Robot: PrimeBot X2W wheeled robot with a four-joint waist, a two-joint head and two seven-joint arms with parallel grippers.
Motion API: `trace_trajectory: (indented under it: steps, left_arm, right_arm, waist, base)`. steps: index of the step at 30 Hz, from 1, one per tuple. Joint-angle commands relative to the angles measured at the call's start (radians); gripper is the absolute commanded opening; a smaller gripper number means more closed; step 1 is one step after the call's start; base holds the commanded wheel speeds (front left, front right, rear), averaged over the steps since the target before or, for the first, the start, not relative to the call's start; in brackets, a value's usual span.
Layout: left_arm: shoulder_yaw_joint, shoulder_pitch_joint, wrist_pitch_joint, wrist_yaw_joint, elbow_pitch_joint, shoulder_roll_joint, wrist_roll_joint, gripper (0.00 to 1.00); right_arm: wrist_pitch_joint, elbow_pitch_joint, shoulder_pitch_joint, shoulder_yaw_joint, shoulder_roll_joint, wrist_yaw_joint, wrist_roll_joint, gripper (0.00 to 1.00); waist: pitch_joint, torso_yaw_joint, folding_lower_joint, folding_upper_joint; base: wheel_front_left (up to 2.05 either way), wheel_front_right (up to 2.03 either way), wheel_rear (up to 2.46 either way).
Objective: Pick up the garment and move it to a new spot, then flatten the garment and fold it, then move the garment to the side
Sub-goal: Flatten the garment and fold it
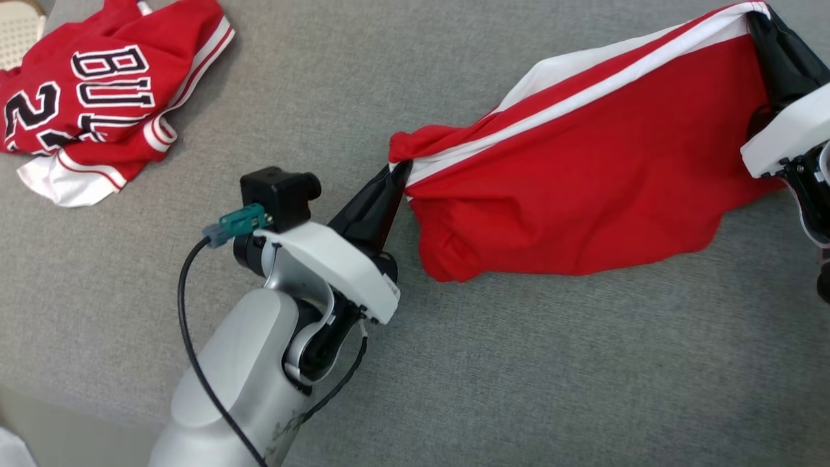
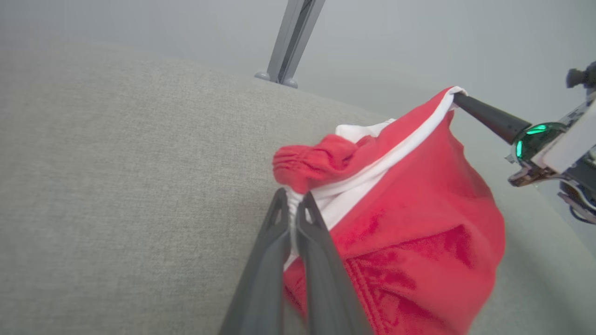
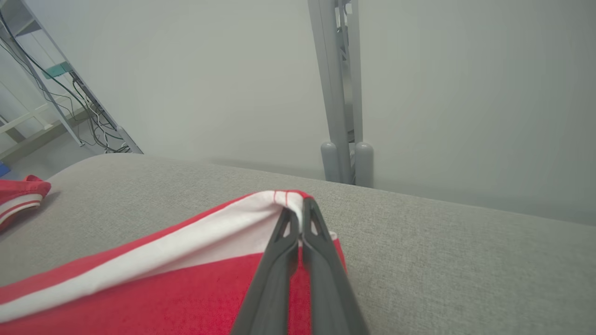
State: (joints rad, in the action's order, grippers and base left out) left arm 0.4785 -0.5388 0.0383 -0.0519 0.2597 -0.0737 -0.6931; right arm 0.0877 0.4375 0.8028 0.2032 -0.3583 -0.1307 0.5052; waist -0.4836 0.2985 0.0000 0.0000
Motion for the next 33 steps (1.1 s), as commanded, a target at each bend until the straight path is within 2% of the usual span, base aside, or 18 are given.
trace_trajectory:
  steps: [1,10,11,12,13,14,15,22,28,33]
  left_arm:
    - [0.006,-0.031,-0.008,-0.004,0.025,0.002,-0.003,0.0]
    - [0.05,-0.109,-0.047,-0.025,0.146,0.018,-0.057,0.0]
    - [0.055,-0.112,-0.048,-0.026,0.153,0.018,-0.061,0.35]
    - [0.055,-0.112,-0.048,-0.026,0.153,0.018,-0.061,0.35]
    - [0.062,-0.113,-0.051,-0.029,0.156,0.019,-0.064,0.72]
    - [0.066,-0.112,-0.052,-0.03,0.161,0.019,-0.07,1.0]
    - [0.07,-0.108,-0.056,-0.032,0.162,0.02,-0.076,1.0]
    - [0.055,-0.051,-0.13,0.012,0.152,0.011,-0.063,1.0]
    - [0.004,0.022,-0.231,0.091,0.086,-0.028,-0.032,1.0]
    - [-0.051,0.07,-0.279,0.163,0.026,-0.067,0.009,1.0]
  right_arm:
    - [-0.012,0.028,0.025,0.012,-0.016,0.0,0.007,0.0]
    - [-0.04,0.197,0.12,0.119,-0.035,0.0,0.052,0.0]
    - [-0.047,0.207,0.126,0.128,-0.031,0.0,0.067,0.0]
    - [-0.047,0.207,0.126,0.128,-0.031,0.0,0.067,0.0]
    - [-0.051,0.215,0.132,0.137,-0.028,0.0,0.085,0.11]
    - [-0.043,0.232,0.133,0.145,-0.028,0.0,0.099,0.54]
    - [-0.041,0.235,0.133,0.165,-0.029,0.0,0.108,1.0]
    - [-0.111,0.237,0.103,0.206,-0.039,0.0,0.187,1.0]
    - [-0.228,0.167,0.019,0.202,-0.039,0.0,0.209,1.0]
    - [-0.317,0.083,-0.085,0.167,-0.019,0.0,0.171,1.0]
  waist:
    - [-0.027,0.027,0.0,0.0]
    - [-0.031,0.031,0.0,0.0]
    - [-0.028,0.03,0.0,0.0]
    - [-0.028,0.03,0.0,0.0]
    - [-0.026,0.029,0.0,0.0]
    - [-0.021,0.028,0.0,0.0]
    - [-0.015,0.026,0.0,0.0]
    - [0.033,-0.006,0.0,0.0]
    - [0.084,-0.054,0.0,0.0]
    - [0.128,-0.1,0.0,0.0]
  base:
    - [0.0,0.0,0.0]
    - [0.0,0.0,0.0]
    - [0.0,0.0,0.0]
    - [0.0,0.0,0.0]
    - [0.0,0.0,0.0]
    - [0.0,0.0,0.0]
    - [0.0,0.0,0.0]
    - [0.0,0.0,0.0]
    - [0.0,0.0,0.0]
    - [0.0,0.0,0.0]
